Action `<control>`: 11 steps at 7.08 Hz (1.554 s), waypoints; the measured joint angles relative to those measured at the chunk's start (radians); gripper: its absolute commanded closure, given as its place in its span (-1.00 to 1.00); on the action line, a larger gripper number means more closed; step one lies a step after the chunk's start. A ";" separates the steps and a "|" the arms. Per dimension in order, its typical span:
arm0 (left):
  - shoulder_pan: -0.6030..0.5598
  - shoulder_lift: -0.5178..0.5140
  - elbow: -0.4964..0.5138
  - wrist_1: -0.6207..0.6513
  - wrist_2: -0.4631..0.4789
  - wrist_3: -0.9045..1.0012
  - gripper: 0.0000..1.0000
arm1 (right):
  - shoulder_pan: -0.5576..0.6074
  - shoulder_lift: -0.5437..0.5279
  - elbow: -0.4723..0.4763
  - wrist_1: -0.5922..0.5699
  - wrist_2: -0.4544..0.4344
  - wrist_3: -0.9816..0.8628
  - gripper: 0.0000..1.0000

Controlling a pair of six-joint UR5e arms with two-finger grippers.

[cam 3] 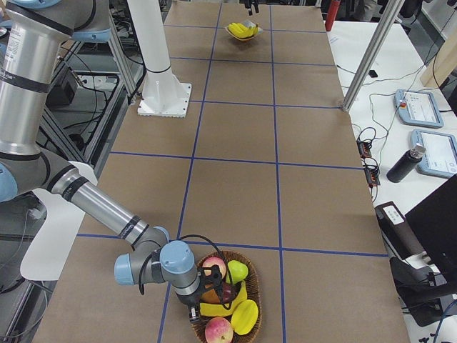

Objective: Transfer all bananas from basket to plate

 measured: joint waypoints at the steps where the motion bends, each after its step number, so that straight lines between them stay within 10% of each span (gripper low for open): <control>1: -0.001 0.000 -0.001 0.000 0.000 0.000 -1.00 | -0.007 0.002 0.000 0.000 0.000 0.000 0.24; 3: -0.001 0.001 -0.001 0.000 0.000 0.000 -1.00 | -0.014 0.015 0.000 0.000 -0.003 0.003 1.00; 11: 0.000 0.000 -0.001 0.000 0.000 -0.007 -0.99 | 0.037 0.019 0.083 0.003 -0.001 -0.020 1.00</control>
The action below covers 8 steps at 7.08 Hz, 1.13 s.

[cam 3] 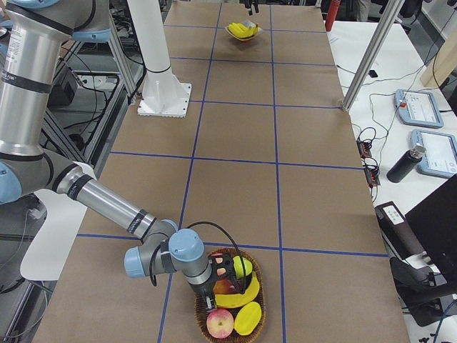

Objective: Transfer all bananas from basket to plate

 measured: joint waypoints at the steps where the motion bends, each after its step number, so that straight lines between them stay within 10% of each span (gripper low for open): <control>1: 0.000 0.000 0.000 0.000 0.000 -0.002 -1.00 | 0.028 -0.001 0.022 -0.003 0.004 -0.005 1.00; 8: 0.001 -0.006 0.003 0.006 -0.003 -0.022 -1.00 | 0.123 0.050 0.246 -0.135 0.059 0.037 1.00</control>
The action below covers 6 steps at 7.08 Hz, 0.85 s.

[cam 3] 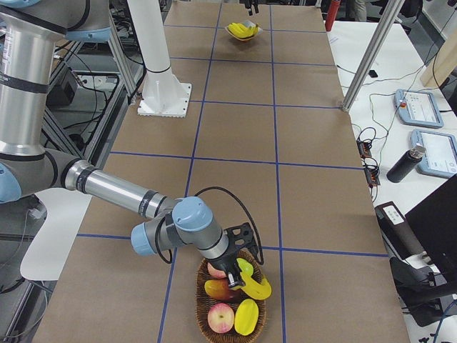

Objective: Transfer all bananas from basket to plate

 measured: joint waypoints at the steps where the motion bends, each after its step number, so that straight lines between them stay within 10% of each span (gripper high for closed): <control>1: 0.001 -0.010 0.000 0.001 0.000 -0.023 -1.00 | 0.000 0.020 0.044 -0.044 0.036 0.032 1.00; 6: 0.001 -0.026 0.005 0.002 0.000 -0.045 -1.00 | 0.000 0.047 0.086 -0.075 0.090 0.069 1.00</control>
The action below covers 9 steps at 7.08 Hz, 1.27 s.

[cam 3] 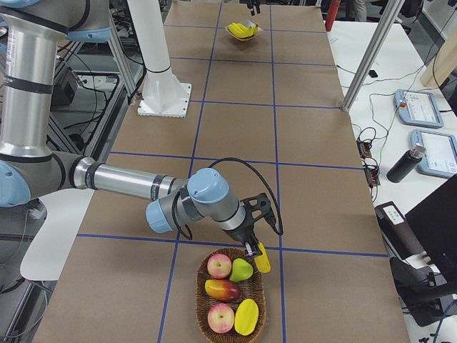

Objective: Transfer all bananas from basket to plate

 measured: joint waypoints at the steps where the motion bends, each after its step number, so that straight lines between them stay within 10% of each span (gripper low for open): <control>1: 0.000 -0.002 -0.001 0.000 0.000 -0.001 -1.00 | 0.000 0.021 0.006 -0.003 0.014 0.029 1.00; 9: 0.000 -0.054 0.004 0.006 0.002 -0.037 -1.00 | -0.042 0.209 0.050 0.006 0.227 0.434 1.00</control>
